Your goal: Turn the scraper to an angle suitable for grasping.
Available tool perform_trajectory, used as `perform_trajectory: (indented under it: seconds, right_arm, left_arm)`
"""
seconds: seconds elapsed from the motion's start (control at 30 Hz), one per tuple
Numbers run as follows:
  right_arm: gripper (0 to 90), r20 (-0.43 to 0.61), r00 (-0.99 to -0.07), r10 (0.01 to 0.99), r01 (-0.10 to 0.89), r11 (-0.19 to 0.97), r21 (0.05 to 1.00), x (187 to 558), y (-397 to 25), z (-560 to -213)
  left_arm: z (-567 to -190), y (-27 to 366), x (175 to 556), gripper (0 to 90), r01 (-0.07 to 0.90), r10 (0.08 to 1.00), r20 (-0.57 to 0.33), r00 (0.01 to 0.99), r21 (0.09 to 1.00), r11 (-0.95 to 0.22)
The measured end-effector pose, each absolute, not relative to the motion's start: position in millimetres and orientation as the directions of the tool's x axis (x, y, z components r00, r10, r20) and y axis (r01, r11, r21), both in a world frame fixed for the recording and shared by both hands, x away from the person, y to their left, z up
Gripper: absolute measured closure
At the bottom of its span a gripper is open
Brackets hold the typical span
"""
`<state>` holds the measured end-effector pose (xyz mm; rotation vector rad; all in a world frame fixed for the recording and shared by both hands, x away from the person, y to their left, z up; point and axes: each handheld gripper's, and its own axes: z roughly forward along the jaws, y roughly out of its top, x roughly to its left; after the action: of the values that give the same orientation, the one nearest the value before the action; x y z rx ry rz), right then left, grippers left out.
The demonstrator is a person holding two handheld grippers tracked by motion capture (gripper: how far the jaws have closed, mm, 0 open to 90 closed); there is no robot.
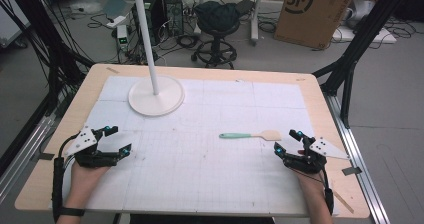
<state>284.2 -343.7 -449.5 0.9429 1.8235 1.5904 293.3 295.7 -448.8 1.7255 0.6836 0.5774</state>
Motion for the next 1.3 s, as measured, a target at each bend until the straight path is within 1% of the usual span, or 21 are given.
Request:
perform_trajectory:
  seconds: [0.33,0.4,0.47,0.5,0.53,0.63,0.67,0.7,0.73,0.77,0.8,0.83,0.93,0.97,1.03,1.2,1.3]
  right_arm:
    - [18.9,0.055,-0.605,0.794,0.158,0.051,0.986,284.7,-344.4,-449.3]
    - [20.3,0.055,-0.605,0.795,0.159,0.053,0.986,284.5,-343.6,-449.1]
    - [27.5,0.045,-0.615,0.787,0.159,0.068,0.985,284.6,-342.3,-448.6]
    - [29.6,0.041,-0.636,0.771,0.166,0.085,0.982,285.4,-339.9,-447.7]
    - [34.1,0.038,-0.652,0.758,0.175,0.101,0.979,285.9,-336.2,-446.5]
    - [52.6,-0.002,-0.706,0.709,0.165,0.168,0.972,288.6,-323.7,-442.3]
    - [64.5,-0.015,-0.733,0.680,0.168,0.202,0.965,291.6,-312.8,-440.6]
    - [64.5,-0.015,-0.733,0.680,0.168,0.202,0.965,291.6,-312.8,-440.6]
    - [75.6,-0.027,-0.749,0.662,0.177,0.240,0.954,296.1,-301.3,-440.2]
    - [75.6,-0.027,-0.749,0.662,0.177,0.240,0.954,296.1,-301.3,-440.2]
    - [82.6,-0.022,-0.763,0.646,0.194,0.261,0.946,300.6,-293.5,-439.9]
    - [82.6,-0.022,-0.763,0.646,0.194,0.261,0.946,300.6,-293.5,-439.9]
    - [89.6,-0.006,-0.787,0.617,0.221,0.291,0.931,309.7,-280.8,-438.2]
    - [89.7,-0.007,-0.802,0.597,0.232,0.323,0.918,315.1,-271.6,-436.3]
    - [89.7,-0.004,-0.807,0.591,0.241,0.336,0.910,318.2,-266.6,-435.4]
    - [89.8,-0.013,-0.836,0.549,0.266,0.427,0.864,335.3,-240.3,-435.7]
    - [89.8,-0.029,-0.860,0.510,0.260,0.486,0.834,344.4,-223.4,-437.1]
  left_arm:
    - [-448.9,294.7,292.7,17.2,0.146,0.704,0.040,0.709,0.969,-0.202]
    - [-448.8,294.2,292.2,17.1,0.139,0.701,0.049,0.712,0.968,-0.209]
    - [-448.9,293.5,291.9,17.0,0.135,0.699,0.055,0.713,0.967,-0.215]
    - [-448.9,293.5,292.0,17.0,0.135,0.699,0.056,0.713,0.967,-0.215]
    - [-448.8,293.8,292.1,17.0,0.137,0.700,0.055,0.712,0.967,-0.215]
    - [-448.8,294.2,292.4,17.1,0.139,0.702,0.052,0.710,0.967,-0.212]
    - [-448.8,294.0,292.4,17.2,0.139,0.703,0.051,0.710,0.967,-0.211]
    - [-448.8,293.9,292.4,17.2,0.139,0.702,0.052,0.711,0.967,-0.212]
    - [-448.8,293.8,292.3,17.2,0.139,0.702,0.052,0.710,0.967,-0.213]
    - [-448.8,293.8,292.4,17.2,0.138,0.701,0.053,0.711,0.967,-0.213]
    - [-448.8,293.8,292.3,17.2,0.138,0.701,0.053,0.711,0.967,-0.213]
    - [-448.8,293.9,292.3,17.2,0.139,0.702,0.052,0.710,0.967,-0.213]
    - [-448.8,293.7,292.3,17.2,0.139,0.702,0.053,0.710,0.967,-0.214]
    - [-448.8,293.7,292.3,17.3,0.139,0.702,0.054,0.710,0.967,-0.214]
    - [-448.8,293.8,292.4,17.3,0.140,0.703,0.052,0.709,0.967,-0.213]
    - [-448.8,293.8,292.4,17.5,0.139,0.700,0.052,0.712,0.967,-0.213]
    - [-448.8,293.9,292.5,17.5,0.139,0.700,0.051,0.713,0.967,-0.213]
